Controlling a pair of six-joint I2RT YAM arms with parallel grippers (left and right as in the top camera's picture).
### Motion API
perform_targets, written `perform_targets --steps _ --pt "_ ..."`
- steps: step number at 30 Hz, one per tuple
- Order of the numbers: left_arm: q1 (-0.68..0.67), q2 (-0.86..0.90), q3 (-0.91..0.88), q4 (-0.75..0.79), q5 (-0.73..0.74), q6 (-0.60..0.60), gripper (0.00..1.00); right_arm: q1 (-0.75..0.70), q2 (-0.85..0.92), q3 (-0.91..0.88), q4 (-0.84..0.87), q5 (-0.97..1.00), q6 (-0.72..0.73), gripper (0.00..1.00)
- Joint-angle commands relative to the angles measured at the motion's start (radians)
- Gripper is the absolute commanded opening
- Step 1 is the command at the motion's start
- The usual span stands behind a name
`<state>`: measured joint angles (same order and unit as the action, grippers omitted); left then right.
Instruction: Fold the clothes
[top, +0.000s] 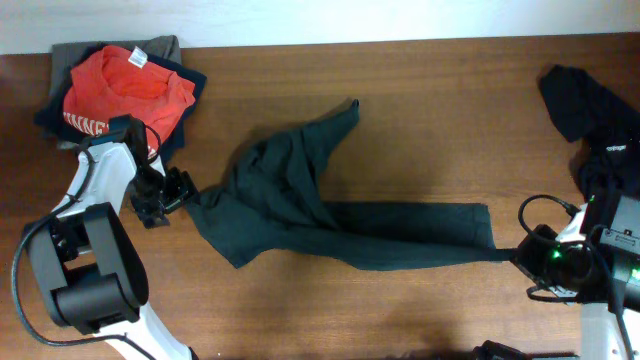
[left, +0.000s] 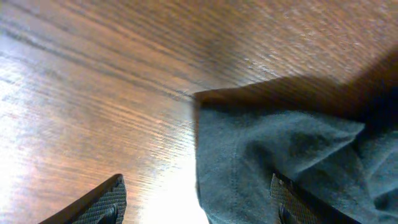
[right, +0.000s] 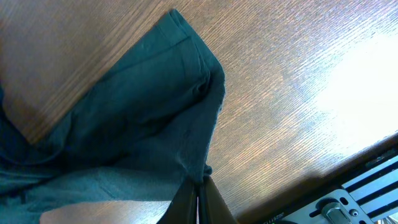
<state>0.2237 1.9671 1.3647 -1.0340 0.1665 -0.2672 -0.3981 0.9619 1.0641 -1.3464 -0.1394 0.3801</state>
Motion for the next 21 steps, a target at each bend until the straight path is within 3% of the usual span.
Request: perform_targets --steps 1,21 --pt "-0.001 -0.023 -0.005 0.006 0.025 0.046 0.73 0.005 0.026 0.021 0.007 0.02 -0.01 0.04" --pt "-0.001 0.026 -0.005 0.031 -0.043 0.022 0.73 0.004 0.092 0.021 0.003 0.02 -0.01 0.04"
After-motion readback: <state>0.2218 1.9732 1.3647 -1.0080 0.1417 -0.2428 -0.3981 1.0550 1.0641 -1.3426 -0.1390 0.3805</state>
